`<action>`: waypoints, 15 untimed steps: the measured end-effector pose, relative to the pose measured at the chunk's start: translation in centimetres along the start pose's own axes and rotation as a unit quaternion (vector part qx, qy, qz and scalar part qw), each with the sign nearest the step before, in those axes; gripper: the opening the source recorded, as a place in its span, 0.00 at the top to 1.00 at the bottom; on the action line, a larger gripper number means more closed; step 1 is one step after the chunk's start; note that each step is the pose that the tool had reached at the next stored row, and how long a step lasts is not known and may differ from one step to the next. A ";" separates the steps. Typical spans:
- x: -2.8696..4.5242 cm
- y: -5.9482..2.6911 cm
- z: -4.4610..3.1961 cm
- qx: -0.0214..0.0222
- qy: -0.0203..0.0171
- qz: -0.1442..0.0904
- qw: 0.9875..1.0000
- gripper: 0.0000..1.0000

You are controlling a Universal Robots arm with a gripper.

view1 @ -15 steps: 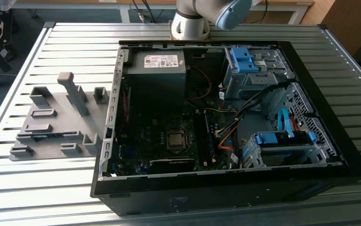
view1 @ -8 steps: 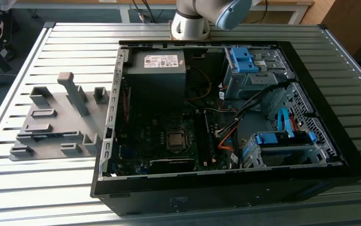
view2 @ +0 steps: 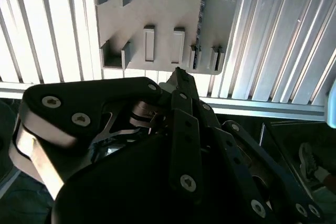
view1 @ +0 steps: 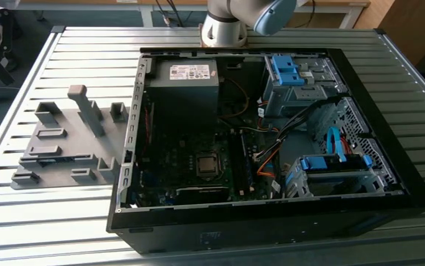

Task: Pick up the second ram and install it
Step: 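Pick up the second ram and move it above second insertion slot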

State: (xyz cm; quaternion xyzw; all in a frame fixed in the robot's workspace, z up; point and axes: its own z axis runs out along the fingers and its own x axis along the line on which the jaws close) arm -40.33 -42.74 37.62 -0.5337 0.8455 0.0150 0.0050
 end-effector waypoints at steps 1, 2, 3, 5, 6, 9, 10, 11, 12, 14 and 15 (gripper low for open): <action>0.00 0.00 0.02 0.000 0.000 -0.009 1.000 0.89; 0.00 0.00 0.04 0.000 0.000 -0.018 1.000 0.89; 0.00 0.00 0.07 -0.001 0.001 -0.027 1.000 0.89; 0.00 0.00 0.11 -0.001 0.001 -0.044 0.999 0.89; 0.01 0.00 0.13 -0.001 0.001 -0.053 0.999 0.89; 0.01 0.00 0.19 -0.002 0.002 -0.078 0.997 0.89; 0.01 0.00 0.22 -0.002 0.002 -0.087 0.996 0.89; 0.01 0.00 0.24 -0.002 0.002 -0.096 0.995 0.89; 0.01 0.00 0.26 -0.003 0.002 -0.105 0.994 0.89; 0.01 0.00 0.31 -0.003 0.002 -0.122 0.993 0.89; 0.01 0.00 0.33 -0.003 0.003 -0.131 0.991 0.89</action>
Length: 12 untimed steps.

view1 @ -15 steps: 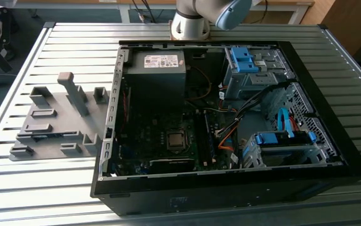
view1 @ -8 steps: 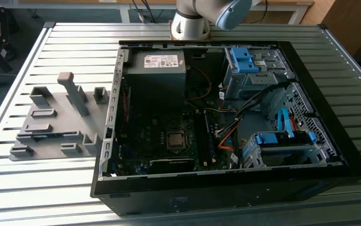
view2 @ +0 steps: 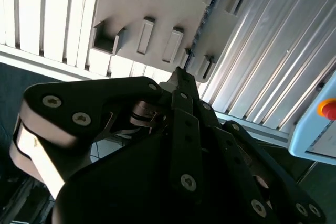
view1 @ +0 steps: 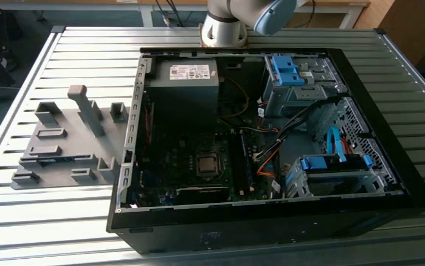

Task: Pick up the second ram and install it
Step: 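Pick up the second ram and move it above second insertion slot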

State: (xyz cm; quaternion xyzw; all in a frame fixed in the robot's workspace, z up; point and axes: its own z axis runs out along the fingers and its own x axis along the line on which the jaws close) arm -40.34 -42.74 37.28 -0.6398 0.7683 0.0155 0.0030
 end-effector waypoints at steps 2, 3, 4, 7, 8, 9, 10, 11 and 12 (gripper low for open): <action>0.00 0.00 0.05 0.000 0.000 -0.019 1.000 0.89; 0.00 0.00 0.07 -0.001 0.001 -0.027 1.000 0.89; 0.00 0.00 0.09 -0.001 0.001 -0.036 0.999 0.89; 0.01 0.00 0.14 -0.001 0.001 -0.059 0.998 0.89; 0.01 0.00 0.15 -0.002 0.001 -0.067 0.998 0.89; 0.01 0.00 0.17 -0.002 0.001 -0.074 0.997 0.89; 0.01 0.00 0.18 -0.002 0.002 -0.081 0.997 0.89; 0.01 0.00 0.19 -0.002 0.002 -0.088 0.996 0.89; 0.01 0.00 0.19 -0.002 0.002 -0.092 0.996 0.89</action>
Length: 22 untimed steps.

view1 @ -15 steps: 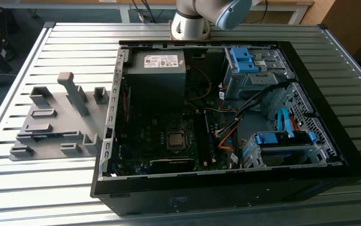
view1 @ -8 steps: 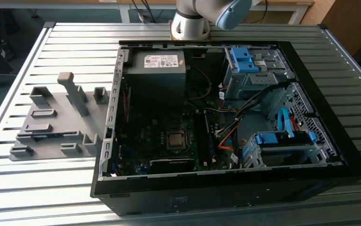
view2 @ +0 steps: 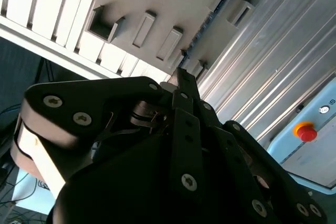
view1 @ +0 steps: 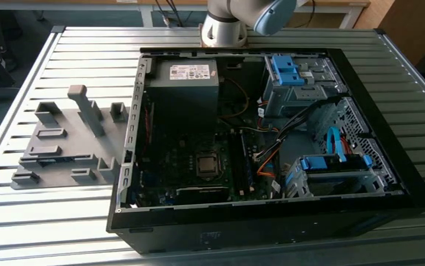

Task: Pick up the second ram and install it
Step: 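Pick up the second ram and move it above second insertion slot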

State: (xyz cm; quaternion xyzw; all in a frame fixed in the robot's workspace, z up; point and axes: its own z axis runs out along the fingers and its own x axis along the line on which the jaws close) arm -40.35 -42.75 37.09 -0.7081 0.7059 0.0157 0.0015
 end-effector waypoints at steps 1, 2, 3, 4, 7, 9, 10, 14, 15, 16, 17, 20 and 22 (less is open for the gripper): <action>0.00 0.00 0.00 0.000 0.000 -0.002 1.000 0.89; 0.00 0.00 0.01 0.000 0.000 -0.003 1.000 0.89; 0.00 0.00 0.01 0.000 0.000 -0.003 1.000 0.89; 0.00 0.00 0.00 0.000 0.000 -0.003 1.000 0.89; 0.00 0.00 0.01 0.000 0.000 -0.003 1.000 0.89; 0.00 0.00 0.00 0.000 0.000 -0.003 1.000 0.89; 0.00 0.00 0.01 0.000 0.000 -0.003 1.000 0.89; 0.00 0.00 0.01 0.000 0.000 -0.003 1.000 0.89; 0.00 0.00 0.00 0.000 0.000 -0.003 1.000 0.89; 0.00 0.00 0.01 0.000 0.000 -0.003 1.000 0.89; 0.00 0.00 0.01 0.000 0.000 -0.003 1.000 0.83; 0.00 0.00 0.00 0.000 0.000 -0.003 1.000 0.83; 0.00 0.00 0.00 0.000 0.000 -0.003 1.000 0.82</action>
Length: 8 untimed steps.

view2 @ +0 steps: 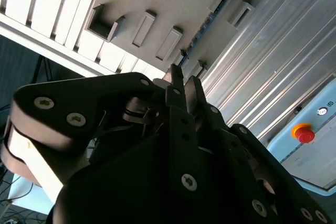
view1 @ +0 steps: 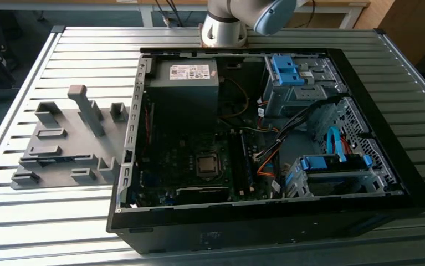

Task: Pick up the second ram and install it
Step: 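Pick up the second ram and move it above second insertion slot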

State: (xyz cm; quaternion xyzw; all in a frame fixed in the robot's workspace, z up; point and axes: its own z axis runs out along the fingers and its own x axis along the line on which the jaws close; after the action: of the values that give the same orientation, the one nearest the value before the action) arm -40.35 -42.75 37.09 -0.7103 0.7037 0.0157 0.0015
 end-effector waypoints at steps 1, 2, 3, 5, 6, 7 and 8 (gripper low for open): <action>0.00 0.00 0.00 0.000 0.000 0.000 1.000 0.82; 0.00 0.00 0.02 0.000 0.000 0.000 1.000 0.82; 0.00 -0.01 0.06 0.000 0.000 0.000 1.000 0.75; 0.01 0.00 0.20 0.000 0.000 0.000 1.000 0.75; 0.02 0.00 0.32 0.000 0.000 0.000 1.000 0.75; 0.03 -0.01 0.45 0.000 0.000 0.002 1.000 0.75; 0.04 -0.01 0.60 0.000 0.000 0.004 1.000 0.75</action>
State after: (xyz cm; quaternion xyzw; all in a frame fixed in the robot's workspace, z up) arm -40.35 -42.77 36.49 -0.7076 0.7064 0.0157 0.0015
